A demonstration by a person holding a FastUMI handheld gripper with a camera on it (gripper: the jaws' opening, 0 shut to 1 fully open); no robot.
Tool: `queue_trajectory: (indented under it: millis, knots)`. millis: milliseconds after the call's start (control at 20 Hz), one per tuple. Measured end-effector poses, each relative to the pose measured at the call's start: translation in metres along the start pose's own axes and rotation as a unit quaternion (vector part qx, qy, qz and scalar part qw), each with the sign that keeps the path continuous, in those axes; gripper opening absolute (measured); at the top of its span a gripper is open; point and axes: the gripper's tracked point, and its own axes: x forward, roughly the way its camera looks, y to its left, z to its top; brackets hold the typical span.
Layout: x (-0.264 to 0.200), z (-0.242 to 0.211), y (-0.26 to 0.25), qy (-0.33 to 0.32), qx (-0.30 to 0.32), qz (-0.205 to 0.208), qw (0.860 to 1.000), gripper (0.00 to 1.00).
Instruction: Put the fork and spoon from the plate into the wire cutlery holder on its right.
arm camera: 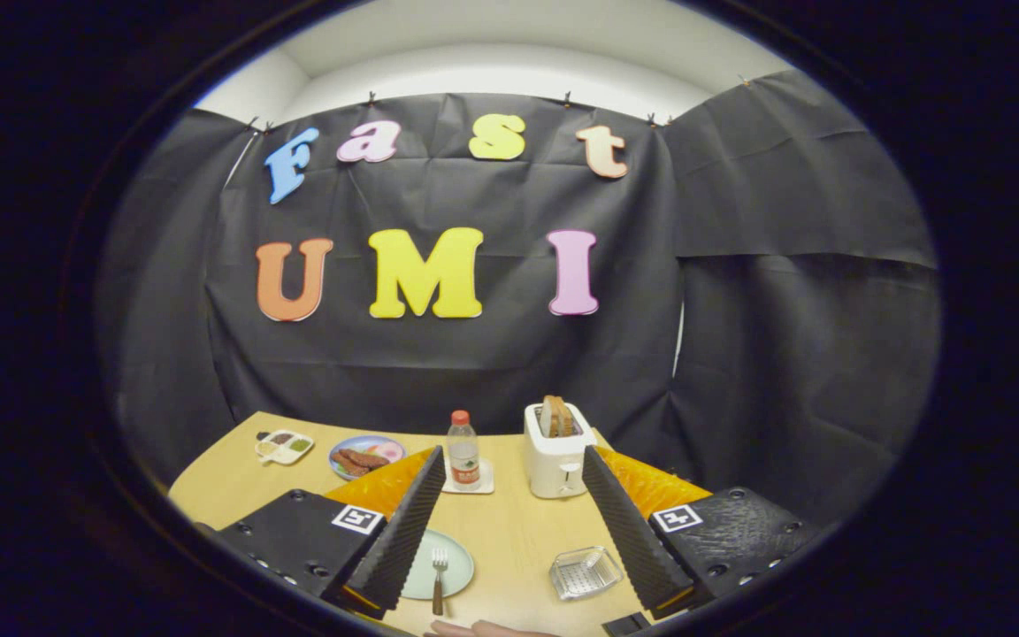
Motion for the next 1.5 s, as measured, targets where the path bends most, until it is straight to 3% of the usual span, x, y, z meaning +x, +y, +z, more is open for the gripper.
queue_trajectory:
  millis: [200,400,600,750,1050,1200,1300,1400,1500]
  knots:
    - [0.030,-0.085,0.033,0.089,-0.020,0.040,0.995,0.95]
    - [0.047,-0.181,0.076,0.205,-0.046,0.094,0.973,0.95]
    - [0.056,-0.237,0.099,0.287,-0.044,0.101,0.952,0.96]
    - [0.068,-0.271,0.108,0.336,-0.031,0.082,0.938,0.95]
    - [0.079,-0.304,0.118,0.372,-0.040,0.059,0.925,0.64]
    - [0.085,-0.314,0.106,0.383,-0.044,0.030,0.922,0.36]
    - [0.084,-0.319,0.110,0.401,-0.028,0.029,0.915,0.36]
    - [0.083,-0.323,0.109,0.412,-0.016,0.030,0.910,0.20]
    - [0.082,-0.320,0.104,0.412,-0.019,0.020,0.911,0.19]
